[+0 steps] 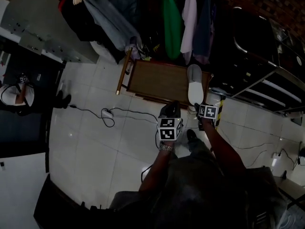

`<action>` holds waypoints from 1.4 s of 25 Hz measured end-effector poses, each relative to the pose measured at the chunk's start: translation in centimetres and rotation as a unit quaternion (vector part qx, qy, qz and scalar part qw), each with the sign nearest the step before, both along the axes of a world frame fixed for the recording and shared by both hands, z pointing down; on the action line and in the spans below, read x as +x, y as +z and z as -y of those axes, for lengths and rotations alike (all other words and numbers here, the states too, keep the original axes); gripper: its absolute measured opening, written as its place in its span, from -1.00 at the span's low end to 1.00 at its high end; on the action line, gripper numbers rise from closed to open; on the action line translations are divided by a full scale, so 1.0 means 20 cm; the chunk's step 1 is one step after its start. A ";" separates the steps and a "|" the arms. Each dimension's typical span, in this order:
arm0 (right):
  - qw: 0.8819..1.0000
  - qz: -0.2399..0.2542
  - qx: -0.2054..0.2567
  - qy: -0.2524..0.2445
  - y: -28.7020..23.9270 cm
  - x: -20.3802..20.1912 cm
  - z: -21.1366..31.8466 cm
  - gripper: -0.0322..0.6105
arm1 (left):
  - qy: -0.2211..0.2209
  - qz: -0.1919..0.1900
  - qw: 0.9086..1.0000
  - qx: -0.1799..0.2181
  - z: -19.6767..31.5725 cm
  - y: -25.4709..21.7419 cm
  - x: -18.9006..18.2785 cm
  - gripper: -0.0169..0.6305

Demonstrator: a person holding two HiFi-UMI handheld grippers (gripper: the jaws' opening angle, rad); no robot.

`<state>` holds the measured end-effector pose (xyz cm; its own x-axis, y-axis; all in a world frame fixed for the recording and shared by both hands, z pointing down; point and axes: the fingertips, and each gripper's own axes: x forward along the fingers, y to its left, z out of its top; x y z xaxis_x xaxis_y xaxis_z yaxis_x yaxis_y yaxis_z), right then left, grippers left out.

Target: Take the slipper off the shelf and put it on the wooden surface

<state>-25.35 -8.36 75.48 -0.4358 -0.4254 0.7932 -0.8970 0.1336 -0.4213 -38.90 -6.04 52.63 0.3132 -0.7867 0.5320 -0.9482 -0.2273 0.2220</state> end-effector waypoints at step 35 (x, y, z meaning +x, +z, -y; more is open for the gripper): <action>0.970 -0.013 0.241 -0.017 -1.39 -0.44 -0.34 -0.90 | 0.124 0.003 0.992 0.039 -0.23 -0.33 0.09 -0.94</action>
